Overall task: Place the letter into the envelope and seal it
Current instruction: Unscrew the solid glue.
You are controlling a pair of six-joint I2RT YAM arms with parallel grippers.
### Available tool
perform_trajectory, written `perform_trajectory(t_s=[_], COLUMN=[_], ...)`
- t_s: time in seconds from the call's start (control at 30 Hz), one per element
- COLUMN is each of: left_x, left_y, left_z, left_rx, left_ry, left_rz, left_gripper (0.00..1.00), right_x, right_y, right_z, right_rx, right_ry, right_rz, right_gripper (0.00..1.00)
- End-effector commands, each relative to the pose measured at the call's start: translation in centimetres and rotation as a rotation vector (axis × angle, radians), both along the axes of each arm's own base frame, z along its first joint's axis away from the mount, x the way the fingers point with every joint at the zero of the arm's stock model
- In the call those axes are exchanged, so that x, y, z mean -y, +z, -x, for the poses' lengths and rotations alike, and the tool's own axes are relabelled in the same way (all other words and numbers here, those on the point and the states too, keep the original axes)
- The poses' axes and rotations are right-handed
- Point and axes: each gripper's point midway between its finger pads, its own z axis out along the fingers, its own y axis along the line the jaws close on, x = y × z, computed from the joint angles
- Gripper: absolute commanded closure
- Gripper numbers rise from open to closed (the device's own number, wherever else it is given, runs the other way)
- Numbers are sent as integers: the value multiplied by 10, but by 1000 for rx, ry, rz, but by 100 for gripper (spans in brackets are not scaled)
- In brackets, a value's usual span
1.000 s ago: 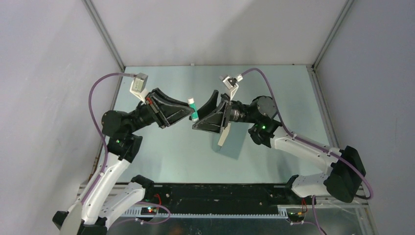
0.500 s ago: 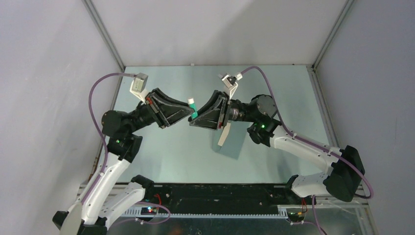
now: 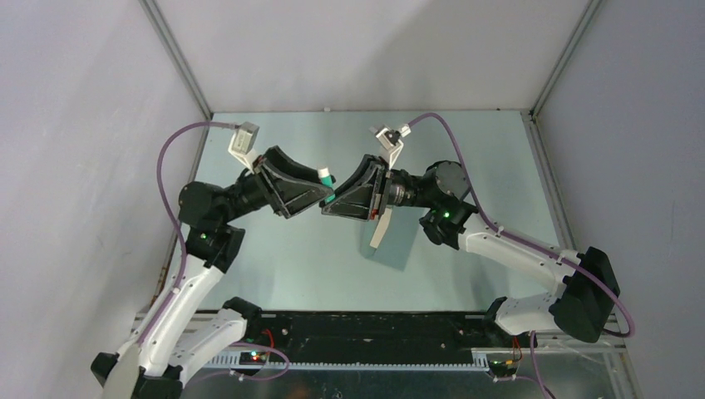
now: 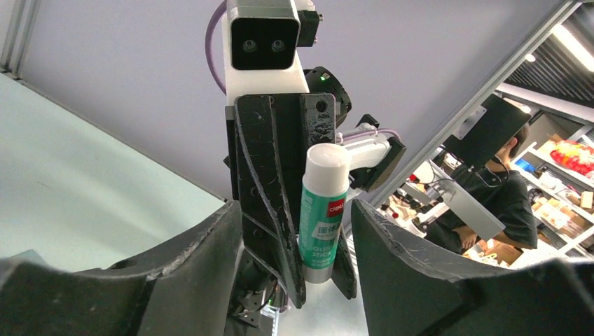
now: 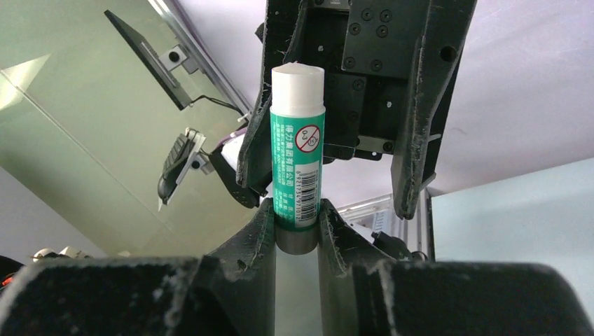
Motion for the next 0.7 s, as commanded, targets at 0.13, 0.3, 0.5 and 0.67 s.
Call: perform_trajectory(t_s=[0.13,0.3,0.5,0.67], left_x=[-3,-3,0,1], left_y=[26,31,29,28], left_z=[13,15,17,17], left_rx=[66,66,64,63], left_ry=[-35,-55,-74,-83], left_rz=[53,81,80,81], left_gripper=[37,37,37,42], right_x=[6,4,3,2], right_y=[27,25,24,23], right_z=[8,8,8,7], right_rx=[49,43,40,36], right_ry=[6,12,13,13], right_rz=[-65,-63,-62,-62], right_gripper=[100,100,100,100])
